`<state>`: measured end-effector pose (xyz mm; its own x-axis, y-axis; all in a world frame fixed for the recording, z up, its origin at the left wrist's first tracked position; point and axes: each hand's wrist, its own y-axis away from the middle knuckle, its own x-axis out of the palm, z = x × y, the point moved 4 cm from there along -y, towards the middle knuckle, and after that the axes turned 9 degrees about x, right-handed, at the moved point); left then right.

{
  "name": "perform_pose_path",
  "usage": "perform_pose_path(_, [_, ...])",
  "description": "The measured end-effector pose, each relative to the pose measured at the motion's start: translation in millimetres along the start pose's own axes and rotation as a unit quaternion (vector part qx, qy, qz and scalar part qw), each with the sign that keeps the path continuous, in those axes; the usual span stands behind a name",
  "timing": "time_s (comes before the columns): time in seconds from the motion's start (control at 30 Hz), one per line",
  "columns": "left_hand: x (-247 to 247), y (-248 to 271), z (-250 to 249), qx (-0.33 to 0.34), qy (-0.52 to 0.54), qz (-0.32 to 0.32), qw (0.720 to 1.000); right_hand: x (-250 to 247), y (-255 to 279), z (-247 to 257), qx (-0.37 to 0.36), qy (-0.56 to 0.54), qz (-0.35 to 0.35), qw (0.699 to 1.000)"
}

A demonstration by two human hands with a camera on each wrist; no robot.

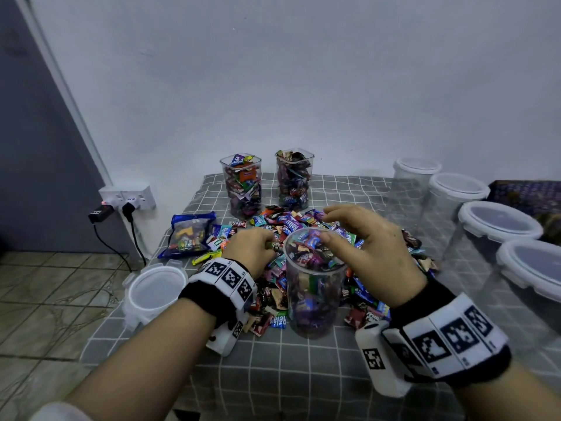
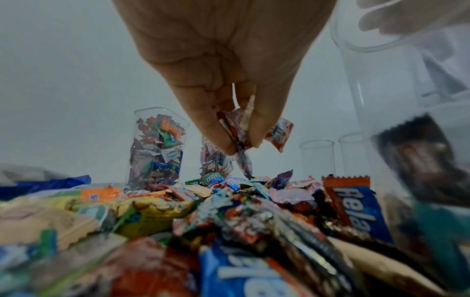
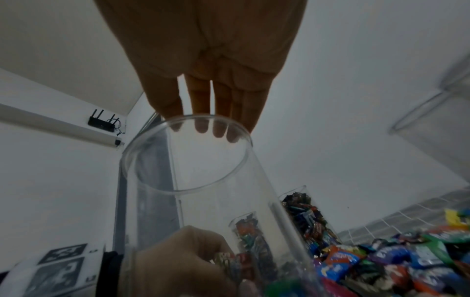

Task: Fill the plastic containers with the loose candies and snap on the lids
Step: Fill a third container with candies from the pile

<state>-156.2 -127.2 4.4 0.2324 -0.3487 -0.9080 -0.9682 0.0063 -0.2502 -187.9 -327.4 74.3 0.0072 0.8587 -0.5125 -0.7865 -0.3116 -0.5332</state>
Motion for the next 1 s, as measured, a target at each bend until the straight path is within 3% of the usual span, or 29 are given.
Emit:
perform_pose_path(0.13, [-10.7,4.5,3.1,-0.029,0.035,-0.018,0.999,8.8,8.2,-14.3,0.131,-0.040,0.112,0.984])
perform_pose_path(0.23, [-22.0,8.3,0.3,-0.041,0.071,-0.051,0.995,18.2,12.3,-23.4,0.182,-0.119,0.173,0.961])
perform_pose_path(0.37, [-47.1,10.9,-9.1,-0.034,0.147,-0.100,0.983,25.4,16.0,-35.1,0.212,-0.173,0.185,0.944])
perform_pose_path(0.57, [-96.1,13.8,-34.7,0.024,0.305,-0.147,0.941,26.1,19.7,-37.2,0.219,-0.180,0.174,0.943])
perform_pose_path(0.7, [-106.7,17.0,-57.0,0.074,0.355,-0.107,0.926,26.6,20.8,-39.5,0.219,-0.175,0.172,0.944])
perform_pose_path(0.83, [-93.7,21.0,-73.5,0.097,0.329,-0.024,0.939,25.1,21.5,-37.8,0.218,-0.167,0.174,0.946])
perform_pose_path(1.0, [-74.5,22.0,-74.7,0.109,0.237,0.010,0.965,24.9,21.7,-36.1,0.213,-0.164,0.174,0.947])
